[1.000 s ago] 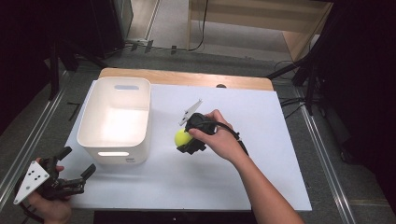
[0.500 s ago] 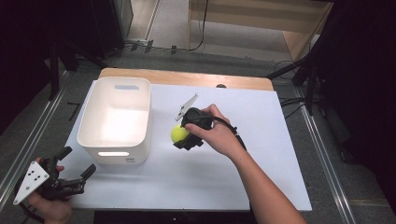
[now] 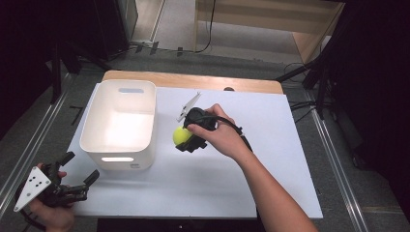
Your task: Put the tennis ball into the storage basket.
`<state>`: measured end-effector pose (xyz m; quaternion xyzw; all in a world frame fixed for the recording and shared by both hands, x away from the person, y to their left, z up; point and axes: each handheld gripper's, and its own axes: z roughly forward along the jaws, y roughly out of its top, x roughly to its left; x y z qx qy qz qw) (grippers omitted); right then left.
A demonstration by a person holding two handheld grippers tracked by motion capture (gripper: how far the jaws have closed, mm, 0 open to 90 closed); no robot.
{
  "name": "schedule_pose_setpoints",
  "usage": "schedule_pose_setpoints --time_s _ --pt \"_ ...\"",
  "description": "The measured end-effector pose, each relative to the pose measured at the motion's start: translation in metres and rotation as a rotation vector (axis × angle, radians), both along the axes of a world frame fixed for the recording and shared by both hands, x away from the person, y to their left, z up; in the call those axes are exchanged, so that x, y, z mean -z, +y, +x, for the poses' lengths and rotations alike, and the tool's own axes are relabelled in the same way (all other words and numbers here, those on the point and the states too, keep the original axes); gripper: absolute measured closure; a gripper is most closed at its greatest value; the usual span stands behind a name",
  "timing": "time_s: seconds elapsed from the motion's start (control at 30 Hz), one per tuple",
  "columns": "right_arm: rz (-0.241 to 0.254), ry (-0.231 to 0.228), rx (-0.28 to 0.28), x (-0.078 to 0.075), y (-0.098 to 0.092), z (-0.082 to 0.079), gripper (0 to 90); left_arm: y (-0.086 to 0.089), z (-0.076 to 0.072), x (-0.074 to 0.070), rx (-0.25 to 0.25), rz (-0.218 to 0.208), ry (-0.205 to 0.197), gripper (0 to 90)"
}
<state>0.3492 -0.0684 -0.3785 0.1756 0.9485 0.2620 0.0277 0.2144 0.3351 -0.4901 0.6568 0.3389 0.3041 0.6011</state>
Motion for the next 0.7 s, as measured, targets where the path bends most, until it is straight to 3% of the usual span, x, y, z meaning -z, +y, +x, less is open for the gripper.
schedule_pose_setpoints --time_s 0.7 --pt "0.0 -0.014 -0.036 -0.017 0.016 0.002 23.1 -0.001 0.0 0.0 0.004 0.002 0.001 0.0"
